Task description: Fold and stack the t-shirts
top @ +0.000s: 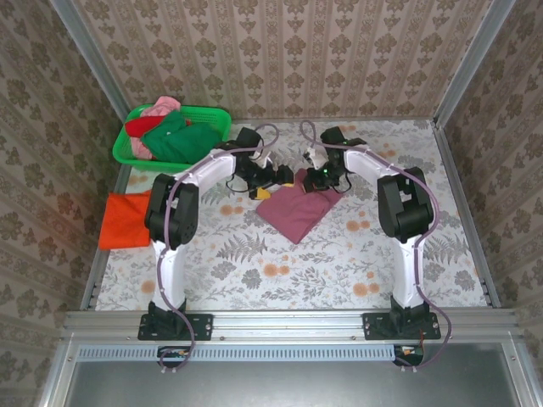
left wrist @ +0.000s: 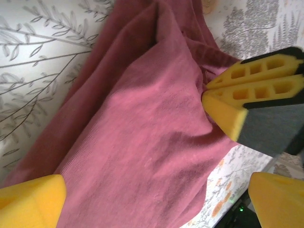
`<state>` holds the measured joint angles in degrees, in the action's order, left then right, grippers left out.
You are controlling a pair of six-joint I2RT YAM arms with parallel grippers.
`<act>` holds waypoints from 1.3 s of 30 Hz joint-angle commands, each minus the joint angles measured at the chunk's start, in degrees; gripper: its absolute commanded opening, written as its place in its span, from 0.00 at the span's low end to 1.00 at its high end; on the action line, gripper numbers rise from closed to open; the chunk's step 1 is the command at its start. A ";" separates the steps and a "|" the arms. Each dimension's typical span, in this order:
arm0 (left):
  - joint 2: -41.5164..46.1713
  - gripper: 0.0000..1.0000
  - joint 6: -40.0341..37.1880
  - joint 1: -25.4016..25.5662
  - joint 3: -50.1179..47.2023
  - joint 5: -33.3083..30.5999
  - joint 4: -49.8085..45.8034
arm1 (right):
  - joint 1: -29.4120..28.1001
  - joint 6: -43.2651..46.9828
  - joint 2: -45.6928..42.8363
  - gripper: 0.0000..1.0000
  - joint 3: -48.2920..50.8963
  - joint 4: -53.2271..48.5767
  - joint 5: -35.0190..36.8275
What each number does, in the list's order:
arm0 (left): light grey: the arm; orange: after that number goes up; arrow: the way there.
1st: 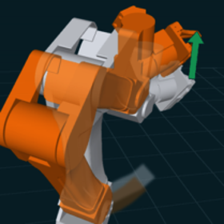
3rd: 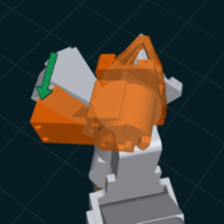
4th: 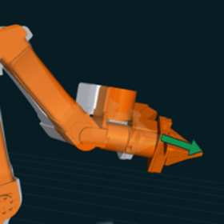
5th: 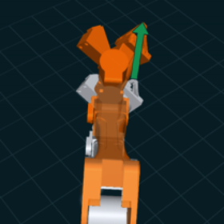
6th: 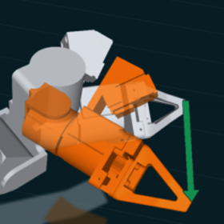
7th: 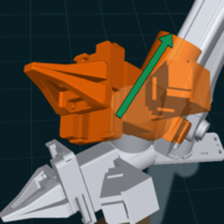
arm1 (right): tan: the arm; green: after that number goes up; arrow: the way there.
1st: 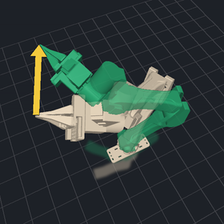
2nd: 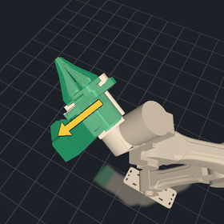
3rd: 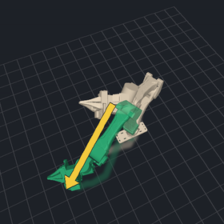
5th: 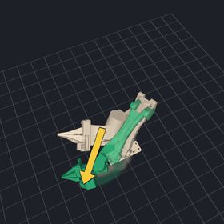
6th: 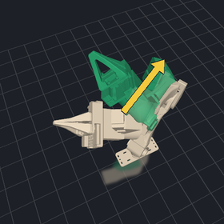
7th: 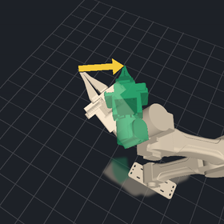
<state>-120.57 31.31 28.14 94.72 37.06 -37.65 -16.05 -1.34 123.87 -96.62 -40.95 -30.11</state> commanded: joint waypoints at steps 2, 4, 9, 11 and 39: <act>7.13 1.00 -3.50 -0.17 -4.17 -4.26 2.32 | -0.18 1.12 0.22 0.22 -3.19 -2.07 -9.74; 9.16 1.00 -4.59 -0.41 -6.73 -5.63 4.42 | 0.42 1.21 -1.83 0.35 -2.26 -0.63 -7.86; 12.87 1.00 -8.09 -1.67 -11.66 -6.26 7.74 | 0.89 9.88 -6.37 0.54 2.55 2.31 -7.09; 14.66 1.00 -9.97 -1.69 -13.72 -6.37 9.76 | 0.45 13.33 -6.80 0.54 4.84 3.85 -6.89; 17.39 1.00 -6.26 -8.06 -19.33 -6.63 11.58 | -3.03 15.61 0.34 0.65 -3.22 -2.70 9.15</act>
<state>-105.23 24.40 20.91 75.68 30.15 -26.50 -19.49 15.27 124.29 -97.89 -41.23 -23.03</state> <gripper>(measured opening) 0.997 0.645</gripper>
